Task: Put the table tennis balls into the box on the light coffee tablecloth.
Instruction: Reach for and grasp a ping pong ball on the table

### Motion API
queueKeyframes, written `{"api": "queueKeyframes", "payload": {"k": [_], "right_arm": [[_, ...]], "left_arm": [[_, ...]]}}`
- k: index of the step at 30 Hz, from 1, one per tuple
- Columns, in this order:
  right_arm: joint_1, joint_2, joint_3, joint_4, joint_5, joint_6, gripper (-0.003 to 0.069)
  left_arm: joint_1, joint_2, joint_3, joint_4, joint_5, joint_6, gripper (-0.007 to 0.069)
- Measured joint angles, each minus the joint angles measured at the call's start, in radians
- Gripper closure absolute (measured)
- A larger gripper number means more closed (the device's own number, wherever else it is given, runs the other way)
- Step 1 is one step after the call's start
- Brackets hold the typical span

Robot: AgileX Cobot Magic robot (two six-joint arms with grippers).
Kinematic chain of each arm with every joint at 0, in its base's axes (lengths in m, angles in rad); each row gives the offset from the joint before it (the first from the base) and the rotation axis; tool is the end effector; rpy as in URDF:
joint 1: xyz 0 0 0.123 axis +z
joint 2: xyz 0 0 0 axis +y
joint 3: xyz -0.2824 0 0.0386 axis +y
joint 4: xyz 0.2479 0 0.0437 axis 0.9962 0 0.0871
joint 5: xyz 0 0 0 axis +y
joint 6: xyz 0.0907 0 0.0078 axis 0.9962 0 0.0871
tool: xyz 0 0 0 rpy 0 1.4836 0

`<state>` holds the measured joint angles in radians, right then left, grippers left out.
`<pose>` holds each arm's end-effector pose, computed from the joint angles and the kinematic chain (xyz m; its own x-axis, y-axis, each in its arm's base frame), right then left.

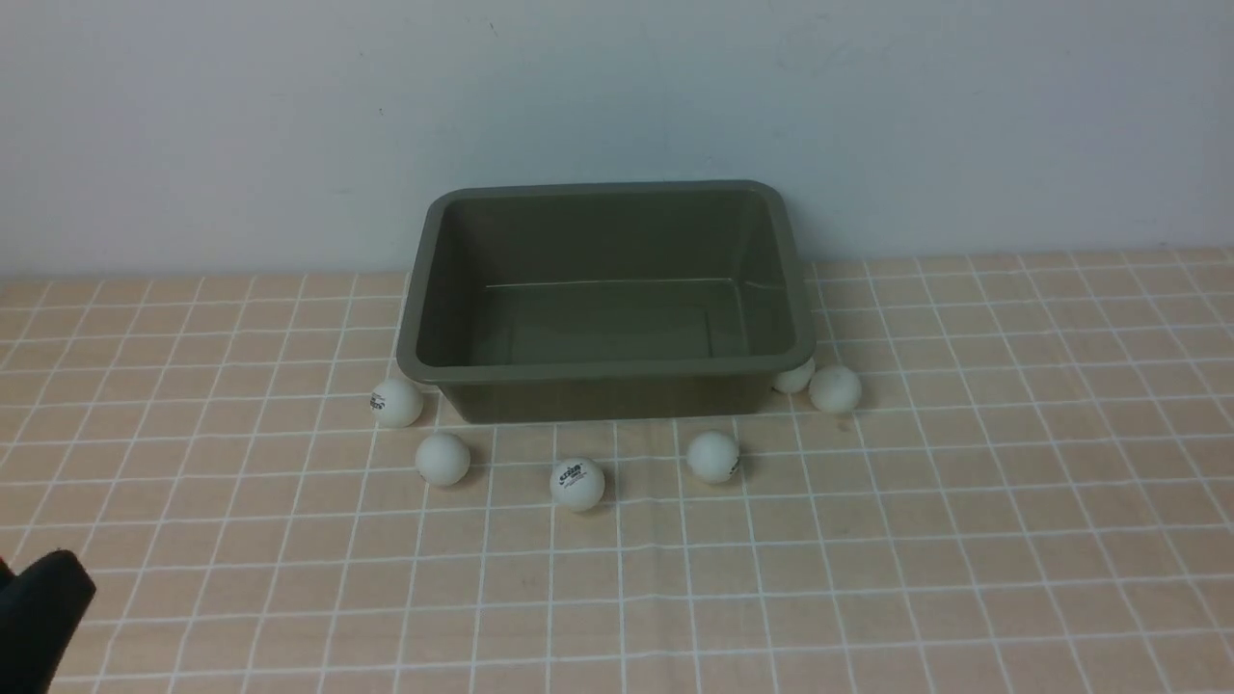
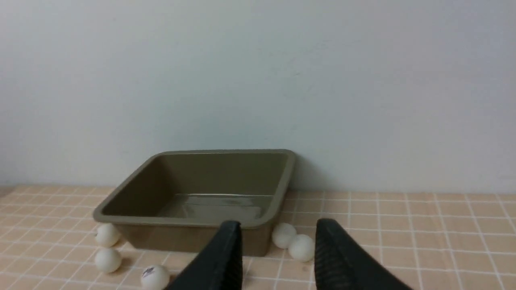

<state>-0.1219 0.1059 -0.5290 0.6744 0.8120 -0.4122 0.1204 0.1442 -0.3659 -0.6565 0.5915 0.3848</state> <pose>0.0161 0.0396 0.3183 -0.2060 0.1066 -0.9727 -0.3168 0.9332 0.1694 0.0459 -0.0257 0.2835 -0.2150 -0.1995 -0.9560 0.1832 0.9533 -0.2402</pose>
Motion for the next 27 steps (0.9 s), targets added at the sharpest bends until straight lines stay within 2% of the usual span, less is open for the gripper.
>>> {"api": "queueKeyframes", "payload": {"k": [3, 6, 7, 9, 12, 15, 19, 27], "right_arm": [[0.0, 0.06, 0.0, 0.072, 0.074, -0.138, 0.0419], [0.0, 0.157, 0.0, 0.127, 0.15, -0.291, 0.0419], [0.0, 0.157, 0.0, 0.13, 0.152, -0.298, 0.0419], [0.0, 0.232, -0.01, 0.14, 0.171, -0.362, 0.0407], [0.0, 0.351, -0.046, 0.146, 0.192, -0.438, 0.0342], [0.0, 0.451, -0.093, 0.156, 0.198, -0.506, 0.0258], [0.0, 0.635, -0.198, 0.159, 0.255, -0.546, 0.0197], [0.0, 0.991, -0.391, 0.124, 0.294, -0.59, 0.0193]], "left_arm": [[0.0, 0.087, -0.056, 0.004, 0.082, 0.044, 0.0379], [0.0, 0.192, -0.111, 0.007, 0.161, 0.153, 0.0379], [0.0, 0.197, -0.113, 0.007, 0.164, 0.161, 0.0379], [0.0, 0.248, -0.139, 0.008, 0.189, 0.254, 0.0368], [0.0, 0.293, -0.155, 0.007, 0.193, 0.332, 0.0326], [0.0, 0.328, -0.154, 0.003, 0.193, 0.354, 0.0287], [0.0, 0.351, -0.154, -0.009, 0.18, 0.363, 0.0263], [-0.017, 0.357, -0.155, -0.029, 0.11, 0.367, 0.0262]]}}
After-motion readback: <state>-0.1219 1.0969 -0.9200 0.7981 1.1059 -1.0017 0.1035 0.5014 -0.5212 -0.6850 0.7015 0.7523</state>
